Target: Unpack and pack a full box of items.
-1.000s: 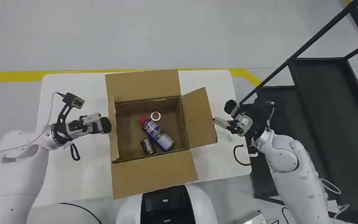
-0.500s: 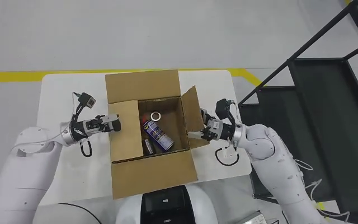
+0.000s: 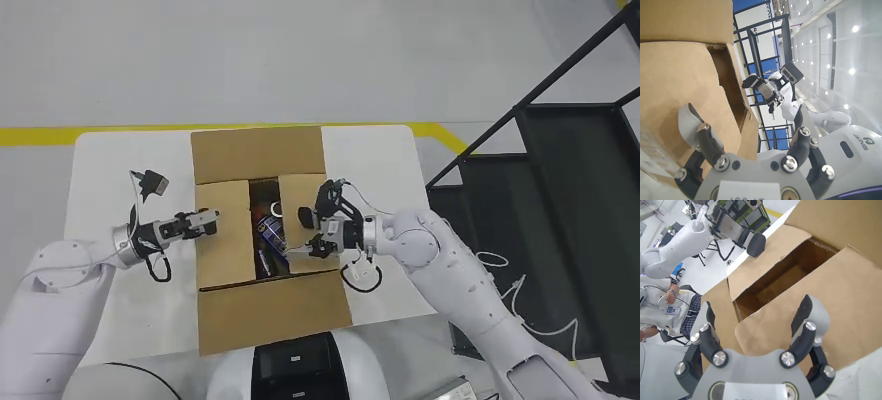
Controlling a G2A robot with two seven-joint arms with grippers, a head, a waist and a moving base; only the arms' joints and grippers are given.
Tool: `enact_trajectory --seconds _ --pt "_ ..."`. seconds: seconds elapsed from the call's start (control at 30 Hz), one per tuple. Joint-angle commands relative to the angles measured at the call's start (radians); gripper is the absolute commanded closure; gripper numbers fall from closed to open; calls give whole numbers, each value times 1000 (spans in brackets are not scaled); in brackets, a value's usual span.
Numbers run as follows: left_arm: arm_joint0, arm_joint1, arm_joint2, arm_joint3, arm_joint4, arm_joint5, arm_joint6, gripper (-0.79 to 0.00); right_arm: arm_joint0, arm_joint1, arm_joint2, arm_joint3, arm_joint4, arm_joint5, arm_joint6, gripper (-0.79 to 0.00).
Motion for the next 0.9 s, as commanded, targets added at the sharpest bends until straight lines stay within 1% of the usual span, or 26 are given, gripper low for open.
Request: enact_trajectory --seconds 0.0,0.17,0.27,0.33,0.43,0.57,0.73,0.8,0.87 --pt "7 1 -4 -11 3 -5 3 -785 8 -2 -13 4 -8 22 10 -785" --pt "21 5 -15 -34 16 -13 3 -785 26 -5 -39 7 -20 62 30 -785" --pt "27 8 -24 -49 27 -14 2 -785 17 -1 -28 -28 -24 39 9 -785" --pt "35 10 -31 -61 18 -14 -2 -785 -6 8 -6 -65 -26 -1 0 -785" --pt "47 13 -47 -77 -32 -14 -23 -785 -62 27 53 -120 -17 -50 9 -785" --pt "67 19 -89 -103 -96 -24 -52 -785 -167 59 158 -193 27 -108 31 -785" --pt "107 28 -151 -126 -195 -25 -89 -785 -299 91 282 -259 94 -143 48 -785" --pt "120 30 -172 -128 -225 -23 -104 -785 -336 99 309 -282 115 -164 50 -785" --pt "130 32 -186 -125 -251 -15 -120 -785 -354 104 328 -292 114 -159 45 -785"
